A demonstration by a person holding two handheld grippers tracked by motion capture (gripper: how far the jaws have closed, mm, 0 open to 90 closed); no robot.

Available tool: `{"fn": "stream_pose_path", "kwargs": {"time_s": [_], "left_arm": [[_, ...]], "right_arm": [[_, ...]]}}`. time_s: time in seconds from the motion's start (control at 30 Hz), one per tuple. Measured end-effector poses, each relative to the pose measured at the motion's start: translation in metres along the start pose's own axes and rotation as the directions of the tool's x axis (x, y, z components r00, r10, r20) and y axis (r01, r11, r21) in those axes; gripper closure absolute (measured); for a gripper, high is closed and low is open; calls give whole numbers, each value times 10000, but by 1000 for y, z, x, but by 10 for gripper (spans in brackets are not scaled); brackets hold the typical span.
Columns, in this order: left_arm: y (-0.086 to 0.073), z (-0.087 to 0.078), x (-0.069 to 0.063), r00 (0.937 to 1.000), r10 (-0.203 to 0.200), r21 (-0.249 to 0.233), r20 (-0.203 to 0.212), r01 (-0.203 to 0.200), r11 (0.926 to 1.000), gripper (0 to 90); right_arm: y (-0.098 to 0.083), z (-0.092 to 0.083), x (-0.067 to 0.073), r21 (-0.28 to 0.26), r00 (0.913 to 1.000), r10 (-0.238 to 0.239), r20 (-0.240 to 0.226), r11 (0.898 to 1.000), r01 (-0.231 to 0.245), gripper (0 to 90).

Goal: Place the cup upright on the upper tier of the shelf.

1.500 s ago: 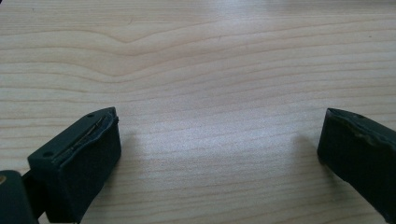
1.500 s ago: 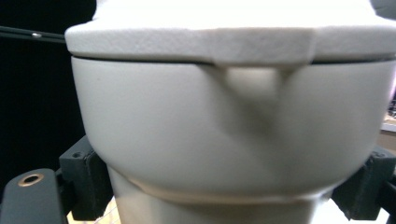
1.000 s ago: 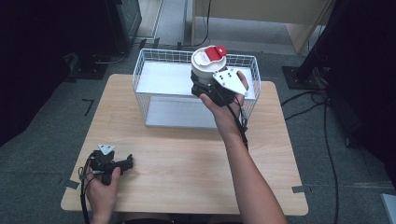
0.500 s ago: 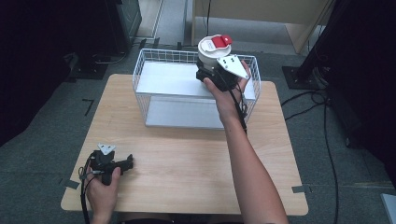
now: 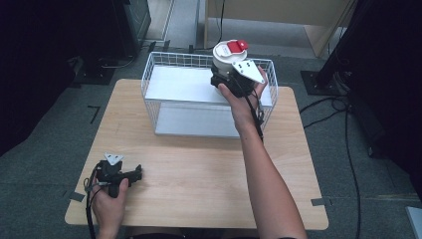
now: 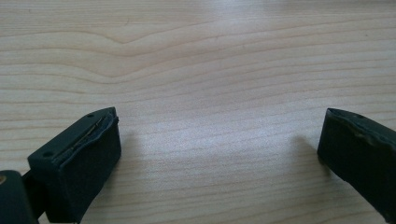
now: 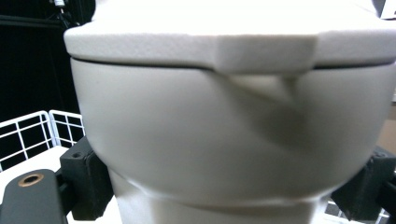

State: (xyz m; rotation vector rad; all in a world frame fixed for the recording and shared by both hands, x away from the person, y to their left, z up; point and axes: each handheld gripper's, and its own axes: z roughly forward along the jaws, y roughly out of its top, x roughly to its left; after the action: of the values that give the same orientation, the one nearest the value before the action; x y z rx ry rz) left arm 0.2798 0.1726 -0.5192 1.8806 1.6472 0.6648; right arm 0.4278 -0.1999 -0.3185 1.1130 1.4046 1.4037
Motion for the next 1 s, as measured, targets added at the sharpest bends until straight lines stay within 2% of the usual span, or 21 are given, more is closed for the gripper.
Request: {"fn": "stream_pose_path", "kwargs": {"time_s": [0.27, 0.33, 0.43, 1.0], "left_arm": [[0, 0, 0, 10000, 6, -1, 2, -6, 10000, 0], [0, 0, 0, 10000, 5, -1, 0, -5, 10000, 0], [0, 0, 0, 10000, 0, -2, 3, 0, 10000, 0], [0, 0, 0, 10000, 38, 10, -3, -38, 10000, 0]], "right_arm": [[0, -2, -3, 82, 9996, 218, -157, 9997, -217, 103], [1, -4, -3, 159, 9991, 380, -208, 9992, -377, 61], [2, -8, -3, 93, 9963, 662, -550, 9978, -658, 2], [-10, -36, -10, 92, 9958, 571, -720, 9984, -565, 0]]}}
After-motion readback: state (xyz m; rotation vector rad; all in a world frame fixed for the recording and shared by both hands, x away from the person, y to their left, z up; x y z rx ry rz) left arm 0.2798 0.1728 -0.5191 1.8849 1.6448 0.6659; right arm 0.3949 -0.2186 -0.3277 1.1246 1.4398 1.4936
